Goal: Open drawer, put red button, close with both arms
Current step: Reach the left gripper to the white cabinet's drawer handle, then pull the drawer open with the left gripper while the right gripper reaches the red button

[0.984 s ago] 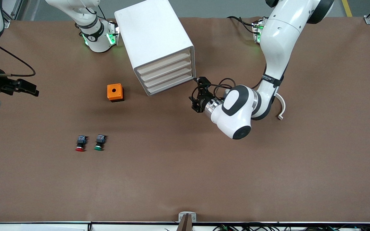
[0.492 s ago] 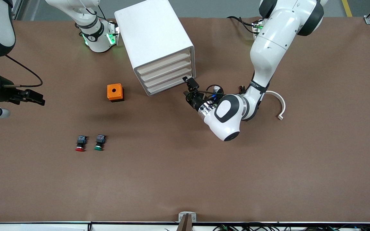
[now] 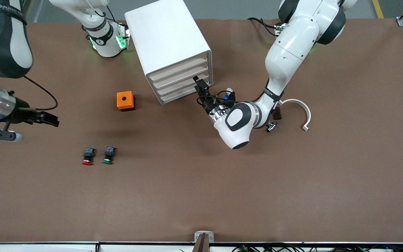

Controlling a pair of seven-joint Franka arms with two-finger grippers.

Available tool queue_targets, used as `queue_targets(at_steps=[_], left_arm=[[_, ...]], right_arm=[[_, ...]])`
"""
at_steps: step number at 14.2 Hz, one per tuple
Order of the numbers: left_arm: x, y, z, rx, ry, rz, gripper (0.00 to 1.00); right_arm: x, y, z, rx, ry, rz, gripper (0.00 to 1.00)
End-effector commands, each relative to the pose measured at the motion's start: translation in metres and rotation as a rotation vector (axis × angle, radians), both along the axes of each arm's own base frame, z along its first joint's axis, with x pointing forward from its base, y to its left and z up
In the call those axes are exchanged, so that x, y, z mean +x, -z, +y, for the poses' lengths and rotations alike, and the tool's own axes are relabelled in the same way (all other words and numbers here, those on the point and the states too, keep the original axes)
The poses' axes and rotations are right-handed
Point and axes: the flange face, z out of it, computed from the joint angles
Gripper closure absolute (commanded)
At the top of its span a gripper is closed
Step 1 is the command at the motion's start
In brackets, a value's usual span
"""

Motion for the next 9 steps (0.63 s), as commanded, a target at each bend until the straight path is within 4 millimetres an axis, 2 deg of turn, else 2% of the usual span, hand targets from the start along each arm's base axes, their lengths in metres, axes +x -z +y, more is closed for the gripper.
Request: queue_targets(at_steps=[1,4,6,8,9], left_arm=[[-0.018,0.01,-0.013,0.011,0.023,0.049,0.42],[-0.039,0.017,-0.022,0.024,0.059,0.071,0.47],[-0.055,0.02,-0.028,0.03,0.092,0.088,0.55],[-0.074,0.019,-0.038,0.023,0.146,0.113,0.68],[-0.077,0.017,-0.037,0.022,0.161,0.126,0.75]], right_arm=[[0.007,0.02,0.01,-0.005,0.026,-0.022,0.0],[0.017,0.053,0.011,-0.005,0.024,-0.044,0.0],[0.025,0.077,0.01,-0.006,0.026,-0.048,0.0],[0.022,0.096,0.008,-0.006,0.027,-0.051,0.0],[0.02,0.106,0.007,-0.006,0.029,-0.062,0.0]])
